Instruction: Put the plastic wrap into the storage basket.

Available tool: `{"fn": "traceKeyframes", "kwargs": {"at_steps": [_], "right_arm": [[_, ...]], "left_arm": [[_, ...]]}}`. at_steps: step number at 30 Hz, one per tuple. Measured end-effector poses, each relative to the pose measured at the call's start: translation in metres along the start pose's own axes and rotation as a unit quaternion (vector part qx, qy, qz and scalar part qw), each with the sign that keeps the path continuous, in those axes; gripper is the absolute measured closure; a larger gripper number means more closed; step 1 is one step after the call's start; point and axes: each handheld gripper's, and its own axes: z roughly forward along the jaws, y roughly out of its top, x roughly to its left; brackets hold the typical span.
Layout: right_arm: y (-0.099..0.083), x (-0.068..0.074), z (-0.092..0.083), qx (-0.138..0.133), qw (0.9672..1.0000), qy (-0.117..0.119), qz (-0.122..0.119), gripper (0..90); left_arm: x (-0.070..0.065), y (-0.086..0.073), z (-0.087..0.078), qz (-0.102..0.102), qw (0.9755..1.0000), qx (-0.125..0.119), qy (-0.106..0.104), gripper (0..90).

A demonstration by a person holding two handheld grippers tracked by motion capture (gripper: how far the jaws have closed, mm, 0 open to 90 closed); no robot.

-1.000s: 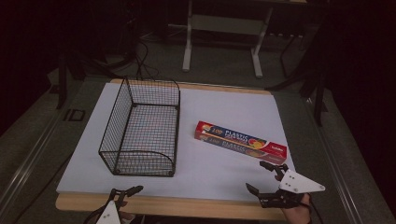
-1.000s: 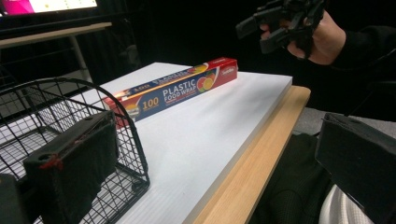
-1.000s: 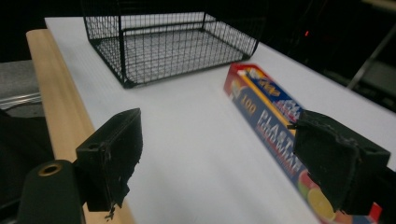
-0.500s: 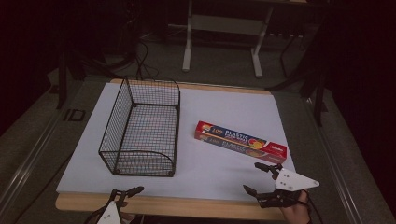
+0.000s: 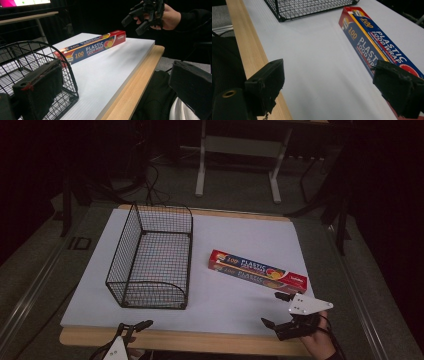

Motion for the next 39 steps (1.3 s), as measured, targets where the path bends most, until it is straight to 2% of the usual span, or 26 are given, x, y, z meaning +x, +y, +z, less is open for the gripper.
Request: {"fn": "traceKeyframes", "kwargs": {"at_steps": [3,5,7,11,13,15,19,22,23,27,28,30,32,36,38,39], "right_arm": [[0.0,-0.005,0.0,0.002,1.0,0.007,0.006,10.1],[0.0,-0.005,0.001,0.015,0.9996,-0.024,0.008,10.2],[0.0,-0.006,0.0,0.027,0.9988,-0.041,-0.002,10.2],[-0.003,-0.015,0.0,0.031,0.999,-0.028,0.014,10.2],[-0.005,-0.02,0.002,0.045,0.9985,-0.024,0.017,10.2],[-0.008,-0.023,0.004,0.06,0.9979,-0.025,0.006,9.3],[-0.014,-0.022,0.009,0.081,0.9955,-0.044,-0.022,9.3],[-0.015,-0.025,0.012,0.097,0.9947,-0.03,-0.018,9.4],[-0.017,-0.029,0.016,0.116,0.9929,-0.022,-0.019,9.9],[-0.019,-0.035,0.02,0.132,0.991,-0.006,-0.024,10.7],[-0.019,-0.037,0.022,0.14,0.9898,0.009,-0.025,17.9],[-0.017,-0.041,0.023,0.152,0.988,0.01,-0.028,15.4],[-0.014,-0.046,0.022,0.152,0.9873,-0.005,-0.045,14.2],[-0.006,-0.058,0.022,0.163,0.9853,0.005,-0.052,14.5],[-0.003,-0.064,0.023,0.173,0.9832,-0.005,-0.058,14.6],[-0.002,-0.067,0.024,0.185,0.9813,0.001,-0.053,14.8]], "left_arm": [[0.0,0.0,0.0,-0.002,1.0,0.001,-0.001,0.1],[0.001,0.0,0.0,-0.002,1.0,0.001,-0.002,0.1],[0.001,-0.001,0.0,-0.004,1.0,0.002,-0.003,0.1],[0.001,0.0,0.001,-0.004,1.0,0.001,-0.003,0.1],[0.001,-0.001,0.001,-0.004,1.0,0.002,-0.002,0.1],[0.001,-0.001,0.001,-0.005,1.0,0.002,-0.002,0.1],[0.002,-0.001,0.001,-0.005,1.0,0.003,-0.002,0.1],[0.002,-0.001,0.001,-0.006,1.0,0.004,-0.002,0.1],[0.002,-0.001,0.001,-0.005,1.0,0.004,-0.002,0.1],[0.002,-0.001,0.001,-0.006,1.0,0.004,-0.002,0.1],[0.002,-0.001,0.001,-0.007,1.0,0.004,-0.002,0.1],[0.002,-0.001,0.001,-0.007,1.0,0.004,-0.002,0.1],[0.002,-0.001,0.001,-0.007,1.0,0.005,-0.003,0.1],[0.002,-0.001,0.002,-0.006,1.0,0.005,-0.004,0.1],[0.002,-0.001,0.001,-0.006,1.0,0.004,-0.004,0.1],[0.002,-0.001,0.001,-0.007,1.0,0.004,-0.004,0.1]]}}
